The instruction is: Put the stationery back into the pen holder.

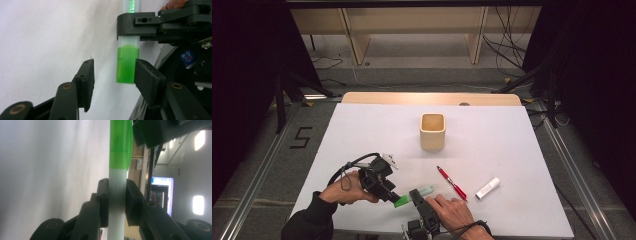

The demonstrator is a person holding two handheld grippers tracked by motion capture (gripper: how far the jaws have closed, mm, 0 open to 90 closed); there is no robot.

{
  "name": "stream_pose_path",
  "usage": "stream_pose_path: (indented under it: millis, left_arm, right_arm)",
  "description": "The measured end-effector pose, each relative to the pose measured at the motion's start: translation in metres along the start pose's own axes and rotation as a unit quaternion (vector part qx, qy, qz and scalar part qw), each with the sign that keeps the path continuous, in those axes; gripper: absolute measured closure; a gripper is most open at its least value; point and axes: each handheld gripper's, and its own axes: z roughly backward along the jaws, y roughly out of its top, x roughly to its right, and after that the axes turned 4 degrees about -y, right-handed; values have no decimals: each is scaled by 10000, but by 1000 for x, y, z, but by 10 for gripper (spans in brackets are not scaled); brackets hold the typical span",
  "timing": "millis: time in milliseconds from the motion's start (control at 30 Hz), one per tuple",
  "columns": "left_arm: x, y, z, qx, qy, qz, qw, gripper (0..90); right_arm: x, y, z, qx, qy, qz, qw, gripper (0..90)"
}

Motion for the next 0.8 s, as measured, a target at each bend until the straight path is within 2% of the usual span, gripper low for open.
stream_pose_path:
  millis: [67, 100, 133, 233, 300, 333, 367, 400, 433, 467, 500, 567, 600, 633, 667, 700, 733, 800]
  left_arm:
    - [-3, -2, 5, 127, 81, 60, 9999, 458]
    - [-3, -2, 5, 127, 81, 60, 9999, 441]
    - [-5, -3, 8, 222, 137, 90, 9996, 422]
    - [-8, -5, 10, 346, 231, 131, 9991, 380]
    - [-13, -7, 14, 546, 319, 233, 9977, 361]
    - [-13, -7, 14, 546, 319, 233, 9977, 351]
    - [-15, -8, 14, 612, 357, 274, 9971, 342]
    - [-19, -9, 16, 758, 417, 339, 9957, 338]
    - [-19, -9, 16, 758, 417, 339, 9957, 331]
    - [-21, -10, 17, 952, 513, 362, 9935, 322]
    - [-21, -10, 17, 952, 513, 362, 9935, 318]
    - [-24, -11, 17, 1236, 640, 415, 9894, 303]
    - [-25, -12, 17, 1332, 635, 444, 9881, 294]
    - [-25, -12, 17, 1332, 635, 444, 9881, 286]
    - [-26, -12, 16, 1417, 645, 484, 9866, 277]
    - [-27, -13, 16, 1578, 747, 510, 9833, 273]
    - [-27, -13, 16, 1578, 747, 510, 9833, 266]
    - [-27, -15, 16, 1738, 773, 524, 9803, 255]
  right_arm:
    - [1, -1, 1, -97, 67, -58, 9999, 770]
    - [2, -3, 0, -14, 1, -38, 10000, 770]
    - [2, -4, 2, -108, 67, -112, 9999, 770]
    - [5, -9, 2, -119, 66, -221, 9997, 770]
    - [7, -13, 1, -72, -17, -383, 9992, 770]
    - [10, -15, 3, -150, 70, -412, 9990, 770]
    - [11, -17, 2, -145, 49, -519, 9985, 770]
    - [13, -19, 2, -163, 53, -606, 9980, 770]
    - [14, -21, 2, -157, 48, -711, 9973, 770]
    - [17, -23, 1, -144, 48, -777, 9969, 770]
    - [19, -26, 1, -152, 60, -889, 9959, 770]
    - [25, -31, 1, -140, 138, -1159, 9931, 770]
    - [27, -33, 1, -162, 154, -1304, 9912, 770]
    - [29, -36, 0, -180, 168, -1434, 9894, 770]
    - [32, -39, 0, -197, 240, -1611, 9865, 770]
    - [34, -42, 0, -231, 265, -1787, 9833, 770]
    - [36, -45, -1, -207, 297, -1902, 9811, 770]
    - [41, -51, -2, -261, 364, -2238, 9736, 770]
